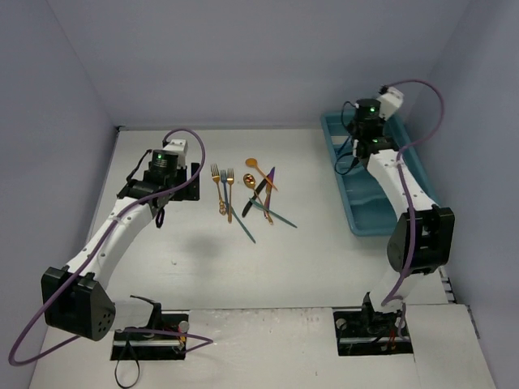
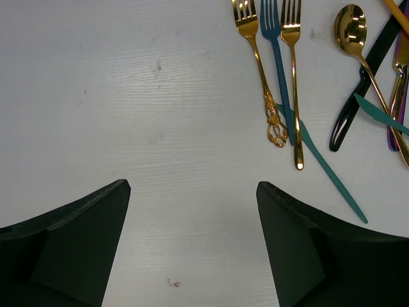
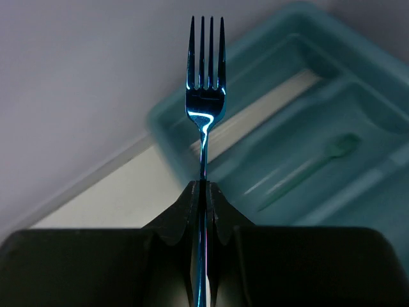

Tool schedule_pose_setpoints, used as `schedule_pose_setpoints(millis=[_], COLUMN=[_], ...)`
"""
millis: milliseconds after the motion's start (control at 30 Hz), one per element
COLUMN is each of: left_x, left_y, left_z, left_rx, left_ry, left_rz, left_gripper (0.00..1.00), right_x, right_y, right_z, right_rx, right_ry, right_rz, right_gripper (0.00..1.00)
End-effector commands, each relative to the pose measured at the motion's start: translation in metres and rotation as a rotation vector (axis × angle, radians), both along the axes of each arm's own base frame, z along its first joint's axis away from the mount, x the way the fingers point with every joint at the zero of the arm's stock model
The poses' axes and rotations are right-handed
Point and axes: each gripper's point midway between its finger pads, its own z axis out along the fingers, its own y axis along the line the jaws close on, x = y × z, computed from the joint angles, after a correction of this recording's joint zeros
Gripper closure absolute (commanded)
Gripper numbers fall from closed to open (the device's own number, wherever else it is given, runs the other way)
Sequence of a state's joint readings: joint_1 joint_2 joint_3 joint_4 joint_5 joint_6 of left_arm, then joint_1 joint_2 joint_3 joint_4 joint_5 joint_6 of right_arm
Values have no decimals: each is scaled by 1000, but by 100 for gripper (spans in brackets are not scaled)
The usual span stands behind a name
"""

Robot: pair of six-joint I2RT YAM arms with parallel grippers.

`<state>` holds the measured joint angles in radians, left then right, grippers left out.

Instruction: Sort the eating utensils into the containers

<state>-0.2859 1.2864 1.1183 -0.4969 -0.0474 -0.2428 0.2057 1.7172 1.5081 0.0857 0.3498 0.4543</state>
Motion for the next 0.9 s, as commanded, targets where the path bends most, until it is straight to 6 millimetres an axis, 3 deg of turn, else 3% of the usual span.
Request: schedule_pose_setpoints(millis=[0,100,233,367,600,767,867], left_x=[10,10,11,11,11,11,12], left_y=[4,4,4,4,3,3,0], left_z=[39,37,35,33,32,30,26], left_rx=[-16,-15,-12,-10,-8,-8,-16], left_ry=[-112,-106,-99,-94,-88,-82,-71], left_rz=[24,24,24,25,23,25,18], left_gripper=[22,22,22,22,22,22,22], right_x=[0,10,19,30,46,53,54], right_y=[-68,-92,-102,-124,-140,-138,-135], right_z=[-13,-41,-65,-78,-108,-127,-132], right_rx=[197,288,352,397,403,416,417], right_ry=[-57,-41,-32,-57,-50,-13,4], right_rz=[-262,-343,-408,-510,-593,-575,-556], right_gripper=[100,100,100,100,100,90,75])
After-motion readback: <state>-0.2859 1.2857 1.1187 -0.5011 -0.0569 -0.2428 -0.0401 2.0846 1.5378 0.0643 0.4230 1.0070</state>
